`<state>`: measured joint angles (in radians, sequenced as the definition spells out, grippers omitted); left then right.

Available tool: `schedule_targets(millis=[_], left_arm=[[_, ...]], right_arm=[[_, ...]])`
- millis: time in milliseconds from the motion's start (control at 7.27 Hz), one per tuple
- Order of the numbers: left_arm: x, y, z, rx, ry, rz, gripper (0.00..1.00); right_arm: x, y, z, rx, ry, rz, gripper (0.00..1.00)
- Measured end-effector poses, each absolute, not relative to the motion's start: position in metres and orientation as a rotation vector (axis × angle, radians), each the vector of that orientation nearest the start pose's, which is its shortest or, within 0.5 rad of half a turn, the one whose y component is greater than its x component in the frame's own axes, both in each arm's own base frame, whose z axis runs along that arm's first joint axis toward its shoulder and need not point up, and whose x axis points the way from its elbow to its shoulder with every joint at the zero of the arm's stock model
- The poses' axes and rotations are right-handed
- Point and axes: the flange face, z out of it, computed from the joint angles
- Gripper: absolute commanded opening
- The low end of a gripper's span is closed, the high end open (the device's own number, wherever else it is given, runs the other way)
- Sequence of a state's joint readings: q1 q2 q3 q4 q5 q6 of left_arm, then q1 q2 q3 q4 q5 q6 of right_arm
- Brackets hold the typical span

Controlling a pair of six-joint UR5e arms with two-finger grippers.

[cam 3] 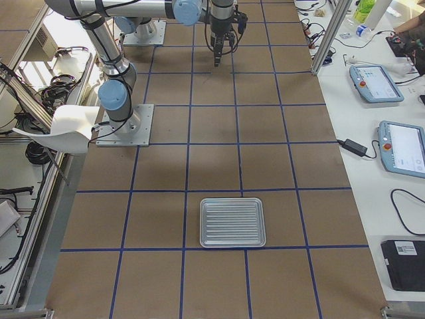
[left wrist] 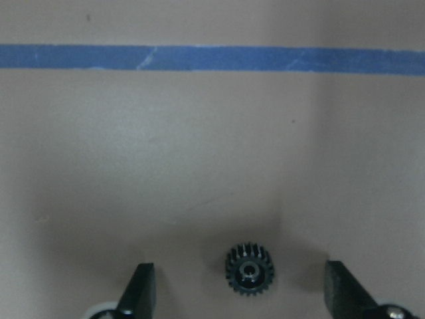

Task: Place bearing gear from tray to pile

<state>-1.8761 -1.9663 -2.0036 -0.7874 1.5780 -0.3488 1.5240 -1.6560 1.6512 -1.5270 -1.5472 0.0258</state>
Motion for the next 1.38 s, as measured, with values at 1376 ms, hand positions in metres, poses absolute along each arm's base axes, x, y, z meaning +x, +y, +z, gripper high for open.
schedule_targets(millis=[1376], left_arm=[[-0.245,-0.489,0.201,-0.089,3.134,-0.040,0.00]], right_arm=[[0.122,-0.458,0.479,0.094,3.122,0.076,1.00]])
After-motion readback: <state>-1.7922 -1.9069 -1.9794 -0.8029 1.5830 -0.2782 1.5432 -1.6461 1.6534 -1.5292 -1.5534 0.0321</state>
